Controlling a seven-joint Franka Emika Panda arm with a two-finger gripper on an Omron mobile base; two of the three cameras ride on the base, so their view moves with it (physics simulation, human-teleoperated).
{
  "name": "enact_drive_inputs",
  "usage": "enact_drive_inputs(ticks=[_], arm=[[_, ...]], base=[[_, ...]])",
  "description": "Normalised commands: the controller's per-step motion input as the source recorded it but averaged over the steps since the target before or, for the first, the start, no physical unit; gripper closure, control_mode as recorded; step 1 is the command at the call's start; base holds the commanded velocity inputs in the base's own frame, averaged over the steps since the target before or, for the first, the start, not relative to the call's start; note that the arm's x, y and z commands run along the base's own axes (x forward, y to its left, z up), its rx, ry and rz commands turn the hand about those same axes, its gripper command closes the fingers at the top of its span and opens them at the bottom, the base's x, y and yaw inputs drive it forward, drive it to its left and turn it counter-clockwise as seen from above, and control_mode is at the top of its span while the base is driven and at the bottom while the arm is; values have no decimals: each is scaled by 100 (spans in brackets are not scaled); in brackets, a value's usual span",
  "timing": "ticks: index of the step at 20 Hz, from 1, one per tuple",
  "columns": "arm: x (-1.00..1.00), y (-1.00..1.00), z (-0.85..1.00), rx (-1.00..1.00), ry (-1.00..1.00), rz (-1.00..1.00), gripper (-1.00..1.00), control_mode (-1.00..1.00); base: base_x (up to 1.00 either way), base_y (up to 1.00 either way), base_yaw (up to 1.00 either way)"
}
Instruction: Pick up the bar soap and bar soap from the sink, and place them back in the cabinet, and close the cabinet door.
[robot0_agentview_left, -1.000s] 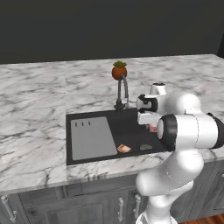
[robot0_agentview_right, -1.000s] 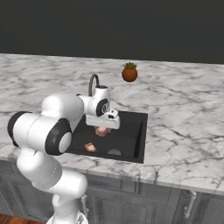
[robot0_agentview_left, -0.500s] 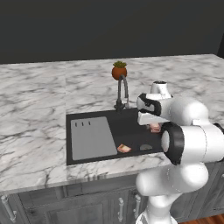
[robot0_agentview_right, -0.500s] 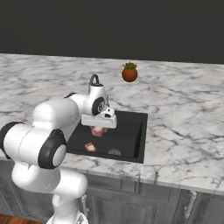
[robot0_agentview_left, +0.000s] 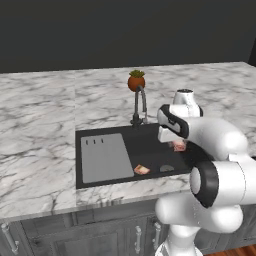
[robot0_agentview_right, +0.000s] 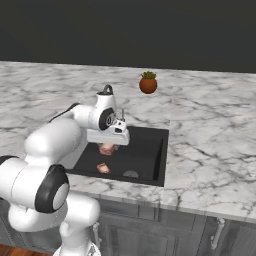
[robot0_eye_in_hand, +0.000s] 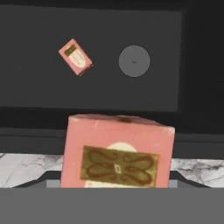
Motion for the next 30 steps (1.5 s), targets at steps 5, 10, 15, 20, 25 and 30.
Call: enact_drive_inputs(ticks=[5,10,15,20,25,30], arm=[[-25,9,21,0,0,0,100,-100],[-33,1,25,0,0,0,100,-100],[-39,0,34,0,-1,0,100,-100],[-45,0,31,0,-4,1,100,-100],[-47,0,29,0,-6,0,100,-100],[-43,2,26,0,-7,0,100,-100]], base=[[0,0,0],[0,0,0],[0,0,0],[0,0,0],[0,0,0],[0,0,0]])
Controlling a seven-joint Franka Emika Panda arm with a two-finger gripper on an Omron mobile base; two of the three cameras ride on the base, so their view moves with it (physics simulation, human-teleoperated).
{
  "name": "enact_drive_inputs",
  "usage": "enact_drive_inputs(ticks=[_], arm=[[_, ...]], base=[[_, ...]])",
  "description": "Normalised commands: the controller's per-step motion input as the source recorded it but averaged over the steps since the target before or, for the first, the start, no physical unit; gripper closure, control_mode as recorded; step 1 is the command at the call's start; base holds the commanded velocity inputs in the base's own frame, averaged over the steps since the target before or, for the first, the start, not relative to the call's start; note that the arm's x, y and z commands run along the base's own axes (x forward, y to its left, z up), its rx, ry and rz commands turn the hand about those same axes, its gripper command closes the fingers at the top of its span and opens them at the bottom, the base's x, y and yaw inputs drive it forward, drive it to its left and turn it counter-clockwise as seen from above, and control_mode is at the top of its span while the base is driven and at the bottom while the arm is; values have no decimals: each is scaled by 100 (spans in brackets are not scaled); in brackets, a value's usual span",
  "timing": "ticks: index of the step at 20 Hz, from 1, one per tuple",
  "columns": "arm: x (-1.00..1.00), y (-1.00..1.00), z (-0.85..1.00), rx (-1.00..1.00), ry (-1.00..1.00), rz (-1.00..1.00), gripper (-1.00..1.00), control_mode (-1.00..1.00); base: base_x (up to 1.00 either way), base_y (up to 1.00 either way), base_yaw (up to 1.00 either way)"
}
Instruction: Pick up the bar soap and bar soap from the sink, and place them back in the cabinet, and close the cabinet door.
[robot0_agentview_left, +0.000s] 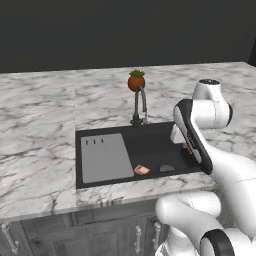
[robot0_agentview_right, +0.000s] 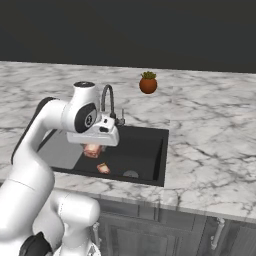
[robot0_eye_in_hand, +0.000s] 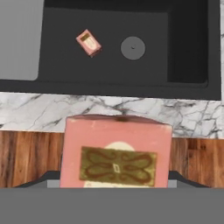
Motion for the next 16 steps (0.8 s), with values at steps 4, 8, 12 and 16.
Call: enact_drive_inputs(ticks=[4,8,12,16], arm=[[-27,16,19,0,-7,2,100,-100],[-20,16,26,0,-8,3,100,-100],[-10,11,27,0,-6,2,100,-100],[-9,1,21,0,0,2,100,-100]], base=[[0,0,0],[0,0,0],[0,0,0],[0,0,0]])
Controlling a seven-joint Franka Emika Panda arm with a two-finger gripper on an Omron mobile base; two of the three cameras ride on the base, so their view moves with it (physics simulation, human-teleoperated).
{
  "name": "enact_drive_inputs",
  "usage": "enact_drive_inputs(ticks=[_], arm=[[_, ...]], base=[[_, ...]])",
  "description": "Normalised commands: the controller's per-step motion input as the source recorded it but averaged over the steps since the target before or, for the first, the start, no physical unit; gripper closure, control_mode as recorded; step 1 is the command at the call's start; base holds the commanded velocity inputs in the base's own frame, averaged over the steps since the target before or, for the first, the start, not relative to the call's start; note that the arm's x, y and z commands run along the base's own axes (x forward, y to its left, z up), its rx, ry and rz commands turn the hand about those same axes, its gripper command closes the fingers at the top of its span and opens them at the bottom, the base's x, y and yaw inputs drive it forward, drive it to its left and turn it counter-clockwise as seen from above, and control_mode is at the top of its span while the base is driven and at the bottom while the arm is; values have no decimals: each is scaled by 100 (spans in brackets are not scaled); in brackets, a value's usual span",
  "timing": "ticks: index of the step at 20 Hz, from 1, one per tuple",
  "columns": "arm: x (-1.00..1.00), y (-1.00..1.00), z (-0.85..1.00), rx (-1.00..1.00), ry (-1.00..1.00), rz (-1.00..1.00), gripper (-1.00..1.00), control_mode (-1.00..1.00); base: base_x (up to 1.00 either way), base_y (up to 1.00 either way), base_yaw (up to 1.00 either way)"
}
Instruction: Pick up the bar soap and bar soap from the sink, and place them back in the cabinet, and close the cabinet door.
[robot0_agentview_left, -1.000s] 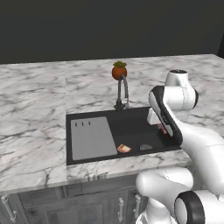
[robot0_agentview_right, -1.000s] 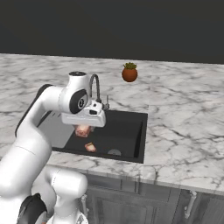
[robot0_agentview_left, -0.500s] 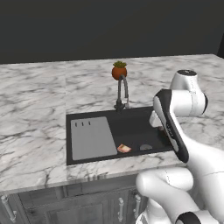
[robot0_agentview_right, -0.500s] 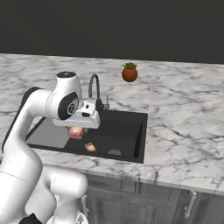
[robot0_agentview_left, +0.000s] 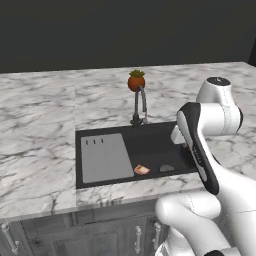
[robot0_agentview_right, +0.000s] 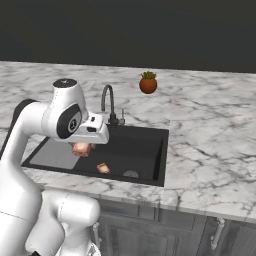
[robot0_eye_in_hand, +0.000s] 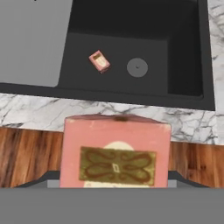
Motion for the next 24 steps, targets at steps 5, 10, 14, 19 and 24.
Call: enact_drive_inputs(ticks=[5,10,14,19,24], arm=[[-6,0,24,0,0,0,100,-100],[-14,0,17,0,0,1,100,-100],[-27,0,8,0,0,4,100,-100],[0,0,0,0,0,0,100,100],[0,0,0,0,0,0,100,100]], base=[[0,0,0],[0,0,0],[0,0,0],[-38,0,3],[-35,0,0]])
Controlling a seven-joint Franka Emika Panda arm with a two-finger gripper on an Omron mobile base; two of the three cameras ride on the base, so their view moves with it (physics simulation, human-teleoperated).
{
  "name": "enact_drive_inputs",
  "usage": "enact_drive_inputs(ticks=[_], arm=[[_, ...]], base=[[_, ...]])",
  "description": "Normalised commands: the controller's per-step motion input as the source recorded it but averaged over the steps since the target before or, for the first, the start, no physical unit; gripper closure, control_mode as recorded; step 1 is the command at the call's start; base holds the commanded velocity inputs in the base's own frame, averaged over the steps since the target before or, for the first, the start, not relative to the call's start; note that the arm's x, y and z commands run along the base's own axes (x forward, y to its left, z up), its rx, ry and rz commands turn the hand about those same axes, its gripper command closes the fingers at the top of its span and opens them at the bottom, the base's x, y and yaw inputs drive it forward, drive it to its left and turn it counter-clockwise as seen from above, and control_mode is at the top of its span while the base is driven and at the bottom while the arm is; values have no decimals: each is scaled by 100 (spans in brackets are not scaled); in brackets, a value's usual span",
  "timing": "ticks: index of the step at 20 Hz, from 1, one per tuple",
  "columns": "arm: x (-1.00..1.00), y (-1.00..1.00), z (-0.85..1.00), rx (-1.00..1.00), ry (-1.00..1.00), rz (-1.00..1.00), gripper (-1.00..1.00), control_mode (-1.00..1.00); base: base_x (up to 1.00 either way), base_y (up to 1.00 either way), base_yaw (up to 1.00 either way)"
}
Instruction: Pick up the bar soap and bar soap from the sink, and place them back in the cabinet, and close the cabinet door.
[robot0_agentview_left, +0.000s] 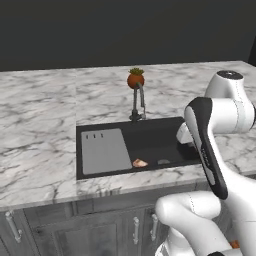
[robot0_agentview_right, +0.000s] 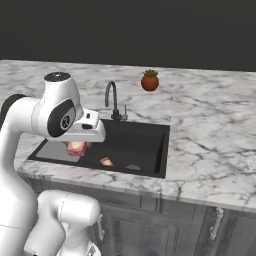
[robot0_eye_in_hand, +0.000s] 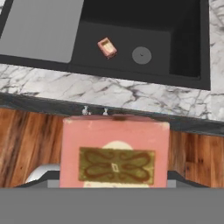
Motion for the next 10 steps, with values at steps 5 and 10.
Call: enact_drive_inputs(ticks=[5,10], arm=[[0,0,0,0,0,0,100,100],[0,0,0,0,0,0,100,100]], base=[[-14,0,0],[-61,-22,-8]])
